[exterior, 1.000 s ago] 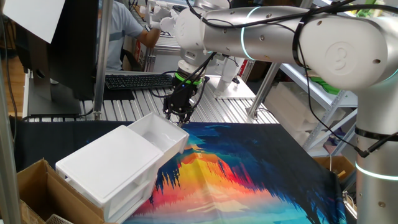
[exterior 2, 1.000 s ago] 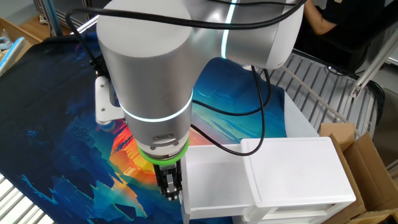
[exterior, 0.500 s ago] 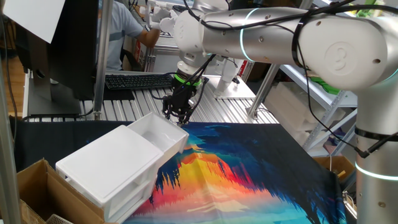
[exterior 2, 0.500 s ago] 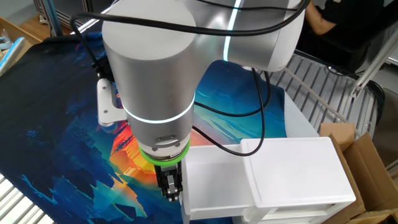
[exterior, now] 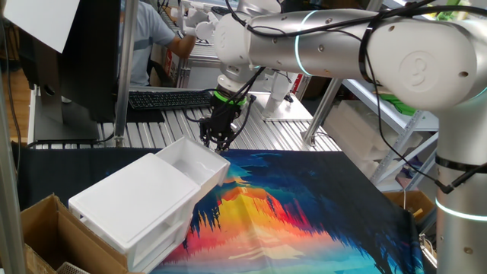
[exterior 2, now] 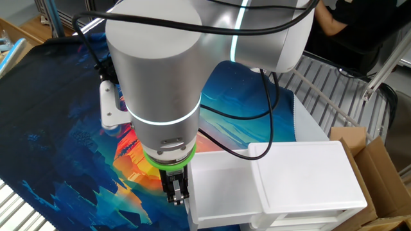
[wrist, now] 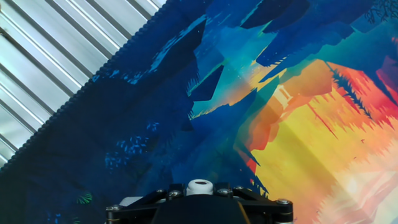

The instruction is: Grasp the handle and close the drawer

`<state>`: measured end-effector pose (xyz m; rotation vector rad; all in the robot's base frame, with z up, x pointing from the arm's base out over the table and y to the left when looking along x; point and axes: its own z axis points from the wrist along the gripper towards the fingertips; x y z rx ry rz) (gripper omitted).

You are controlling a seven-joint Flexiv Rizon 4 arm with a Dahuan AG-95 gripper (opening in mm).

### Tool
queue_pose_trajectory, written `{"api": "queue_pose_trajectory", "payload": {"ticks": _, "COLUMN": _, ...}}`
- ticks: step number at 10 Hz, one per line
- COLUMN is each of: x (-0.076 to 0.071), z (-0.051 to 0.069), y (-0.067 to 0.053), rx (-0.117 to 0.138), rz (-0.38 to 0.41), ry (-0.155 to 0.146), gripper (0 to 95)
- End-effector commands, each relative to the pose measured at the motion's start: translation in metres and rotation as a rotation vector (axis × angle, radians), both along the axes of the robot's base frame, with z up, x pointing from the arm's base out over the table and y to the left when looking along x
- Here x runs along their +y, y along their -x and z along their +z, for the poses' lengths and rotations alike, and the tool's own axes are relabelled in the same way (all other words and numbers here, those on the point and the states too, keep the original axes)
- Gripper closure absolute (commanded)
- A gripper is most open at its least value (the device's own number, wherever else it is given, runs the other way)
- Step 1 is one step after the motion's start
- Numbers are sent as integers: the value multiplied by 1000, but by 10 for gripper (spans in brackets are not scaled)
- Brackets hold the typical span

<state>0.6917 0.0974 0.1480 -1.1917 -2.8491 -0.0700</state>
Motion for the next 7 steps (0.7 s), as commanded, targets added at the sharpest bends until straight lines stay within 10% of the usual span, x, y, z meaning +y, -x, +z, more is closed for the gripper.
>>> {"api": "queue_pose_trajectory", "payload": {"ticks": 1, "x": 0, "z": 0, "y": 1, "rx": 0, "rz": 1, "ry": 0, "gripper": 950}}
{"api": "queue_pose_trajectory", "payload": {"ticks": 7, "x": -1, "z": 1, "y": 2, "rx": 8, "rz": -53, "ry": 14, "gripper": 950}}
